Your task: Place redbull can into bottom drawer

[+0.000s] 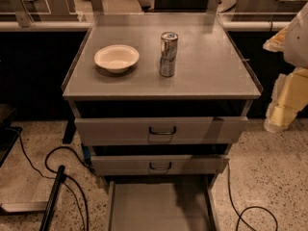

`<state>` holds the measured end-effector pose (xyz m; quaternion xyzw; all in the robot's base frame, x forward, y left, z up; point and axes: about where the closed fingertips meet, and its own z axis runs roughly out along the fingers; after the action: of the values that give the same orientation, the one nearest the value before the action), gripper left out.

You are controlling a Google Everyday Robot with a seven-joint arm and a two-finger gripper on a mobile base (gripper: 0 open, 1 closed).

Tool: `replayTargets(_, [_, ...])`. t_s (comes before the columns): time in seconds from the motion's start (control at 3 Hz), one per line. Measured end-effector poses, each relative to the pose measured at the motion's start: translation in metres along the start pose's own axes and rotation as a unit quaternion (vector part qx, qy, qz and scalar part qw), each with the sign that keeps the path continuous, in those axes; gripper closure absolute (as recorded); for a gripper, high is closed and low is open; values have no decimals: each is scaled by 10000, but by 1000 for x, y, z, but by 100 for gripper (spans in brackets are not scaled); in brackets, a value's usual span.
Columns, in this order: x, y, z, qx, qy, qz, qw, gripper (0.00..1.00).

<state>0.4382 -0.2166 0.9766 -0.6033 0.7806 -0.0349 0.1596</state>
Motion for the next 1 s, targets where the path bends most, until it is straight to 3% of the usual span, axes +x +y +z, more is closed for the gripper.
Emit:
replayTargets(0.33, [0, 0, 0, 1, -4, 5, 10000, 0])
replayTargets(1.0, [-20, -61, 35, 75, -702, 816, 9942, 0])
